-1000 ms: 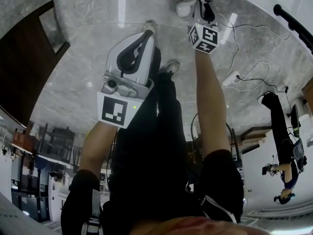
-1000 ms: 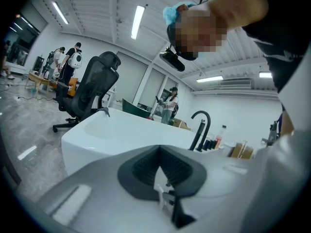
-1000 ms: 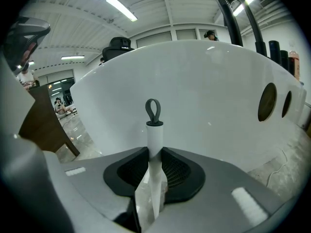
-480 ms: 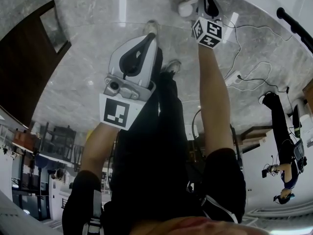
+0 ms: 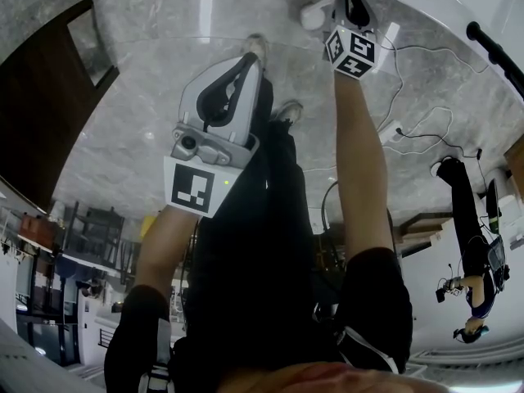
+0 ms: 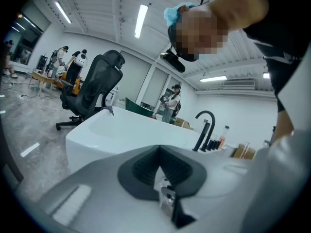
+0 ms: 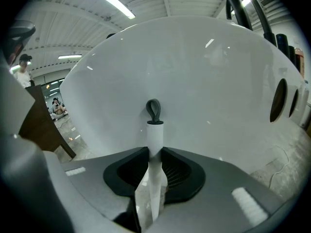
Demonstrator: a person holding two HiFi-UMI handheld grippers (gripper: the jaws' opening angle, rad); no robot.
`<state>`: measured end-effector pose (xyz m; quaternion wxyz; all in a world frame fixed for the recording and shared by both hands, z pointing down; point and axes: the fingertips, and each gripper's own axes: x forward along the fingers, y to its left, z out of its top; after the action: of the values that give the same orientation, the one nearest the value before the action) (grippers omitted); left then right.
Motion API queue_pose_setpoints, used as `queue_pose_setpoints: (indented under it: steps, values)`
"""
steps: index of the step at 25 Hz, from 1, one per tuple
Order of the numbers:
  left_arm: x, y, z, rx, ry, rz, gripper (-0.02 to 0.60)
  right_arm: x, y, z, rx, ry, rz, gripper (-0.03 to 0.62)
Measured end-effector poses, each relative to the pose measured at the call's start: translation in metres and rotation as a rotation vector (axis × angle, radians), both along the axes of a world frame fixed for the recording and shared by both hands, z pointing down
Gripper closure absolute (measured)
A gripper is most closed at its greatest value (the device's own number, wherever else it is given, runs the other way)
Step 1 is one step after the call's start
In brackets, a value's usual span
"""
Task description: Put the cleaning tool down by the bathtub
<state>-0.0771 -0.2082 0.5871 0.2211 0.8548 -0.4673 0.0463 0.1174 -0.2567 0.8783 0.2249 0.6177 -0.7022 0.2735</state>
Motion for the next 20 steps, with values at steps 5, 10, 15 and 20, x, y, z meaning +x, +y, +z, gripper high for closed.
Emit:
queue_pose_setpoints:
  steps: [5, 10, 15, 20]
  values:
    - [-0.0004, 0.0011, 0.0040, -0.005, -0.001, -0.002, 0.574, 0.0009, -0.0024, 0.0032, 0.002, -0.001, -0.003, 0.503]
    - [-0.0017, 0.0026, 0.0050, -0.011, 0.000, -0.003, 0.574, -0.0005, -0.0027, 0.0022, 0.008, -0.002, -0.008, 0.502]
    - [-0.0018, 0.0017, 0.0048, -0.014, 0.006, -0.004, 0.574, -0.0021, -0.0041, 0.0018, 0.009, 0.008, -0.008, 0.502]
    - [-0.0014, 0.0027, 0.0045, -0.014, 0.007, -0.003, 0.574, -0.0022, -0.0023, 0.0033, 0.001, 0.007, -0.001, 0.494]
